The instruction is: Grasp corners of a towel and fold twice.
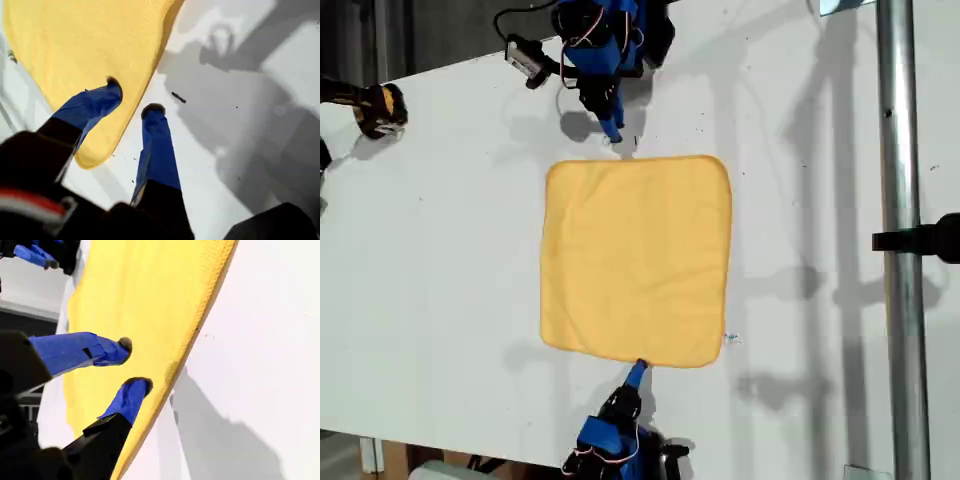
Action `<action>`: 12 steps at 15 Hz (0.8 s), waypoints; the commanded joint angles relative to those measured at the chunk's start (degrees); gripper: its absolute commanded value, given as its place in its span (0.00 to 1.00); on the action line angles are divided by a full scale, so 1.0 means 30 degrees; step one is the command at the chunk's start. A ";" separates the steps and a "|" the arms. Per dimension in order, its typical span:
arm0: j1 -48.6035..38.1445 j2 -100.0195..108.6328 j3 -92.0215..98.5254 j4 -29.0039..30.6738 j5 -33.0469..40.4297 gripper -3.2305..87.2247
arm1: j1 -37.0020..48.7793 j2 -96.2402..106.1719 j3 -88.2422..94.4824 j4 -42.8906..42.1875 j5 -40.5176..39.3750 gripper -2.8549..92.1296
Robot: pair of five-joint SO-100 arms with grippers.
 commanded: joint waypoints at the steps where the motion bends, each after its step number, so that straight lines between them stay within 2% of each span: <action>1: -0.3428 0.0117 0.0059 0.0000 -0.9141 0.03 | 0.0000 0.0029 -0.1055 0.0850 -0.0088 0.03; 7: -0.3428 0.0117 0.0059 0.0000 -0.9170 0.03 | -0.0293 0.0029 -0.1582 0.0615 -0.0088 0.03; 12: -0.3428 0.0117 0.0059 0.0000 -0.9170 0.03 | -0.1230 -0.1641 -0.5889 0.0322 -0.0850 0.03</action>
